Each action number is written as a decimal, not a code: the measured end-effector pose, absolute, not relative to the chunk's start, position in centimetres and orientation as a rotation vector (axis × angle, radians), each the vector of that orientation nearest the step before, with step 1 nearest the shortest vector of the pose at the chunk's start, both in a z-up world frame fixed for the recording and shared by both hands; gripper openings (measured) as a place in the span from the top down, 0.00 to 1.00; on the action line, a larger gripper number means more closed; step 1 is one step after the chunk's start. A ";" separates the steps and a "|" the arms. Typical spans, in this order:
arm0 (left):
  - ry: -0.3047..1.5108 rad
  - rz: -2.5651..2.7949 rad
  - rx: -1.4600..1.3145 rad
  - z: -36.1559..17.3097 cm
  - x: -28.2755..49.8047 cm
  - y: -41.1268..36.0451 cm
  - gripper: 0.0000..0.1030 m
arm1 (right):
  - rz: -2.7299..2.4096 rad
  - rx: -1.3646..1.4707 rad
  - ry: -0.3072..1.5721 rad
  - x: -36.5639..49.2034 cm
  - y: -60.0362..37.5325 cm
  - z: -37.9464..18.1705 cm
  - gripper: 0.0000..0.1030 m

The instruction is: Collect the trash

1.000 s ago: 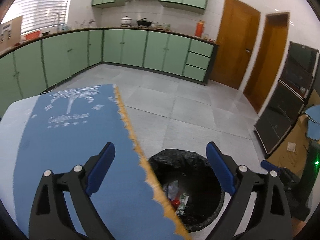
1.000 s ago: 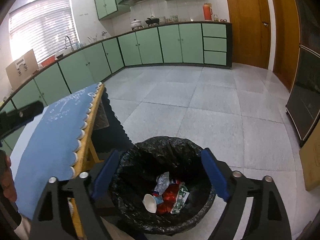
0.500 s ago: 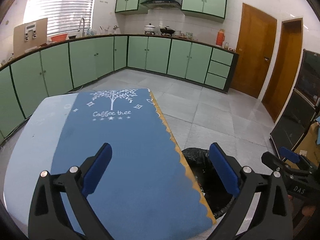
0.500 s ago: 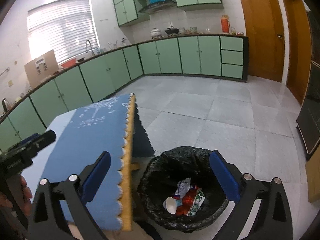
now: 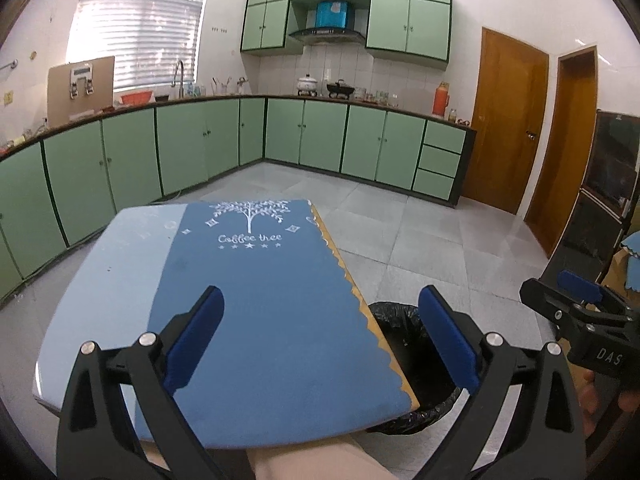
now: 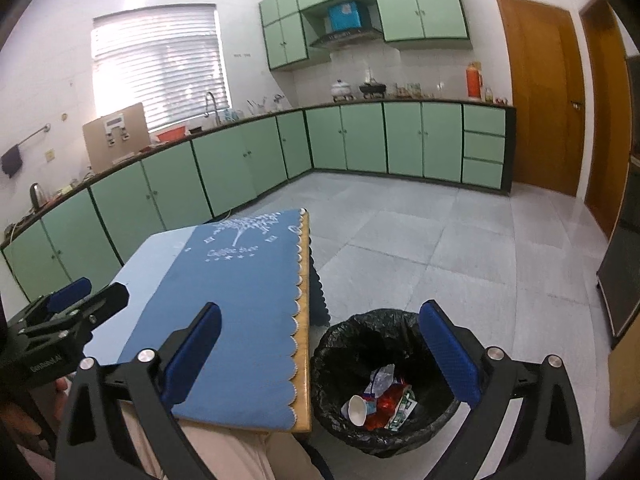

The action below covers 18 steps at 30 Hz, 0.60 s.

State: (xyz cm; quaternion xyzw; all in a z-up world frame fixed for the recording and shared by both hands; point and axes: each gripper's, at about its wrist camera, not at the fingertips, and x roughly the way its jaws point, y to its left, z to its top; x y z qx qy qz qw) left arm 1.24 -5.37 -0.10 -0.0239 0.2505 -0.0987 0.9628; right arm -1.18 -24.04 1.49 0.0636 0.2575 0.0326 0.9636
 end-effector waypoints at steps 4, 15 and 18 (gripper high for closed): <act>0.488 -0.193 -0.045 0.4 -0.2 -5.1 0.08 | 0.087 0.115 0.502 -3.1 -23.3 2.2 0.06; 0.465 -0.170 -0.034 1.2 -2.8 -4.8 0.08 | 0.100 0.101 0.477 -5.9 -22.1 3.2 0.06; 0.467 -0.168 -0.037 1.1 -3.0 -4.6 0.08 | 0.100 0.104 0.474 -6.2 -22.2 3.2 0.06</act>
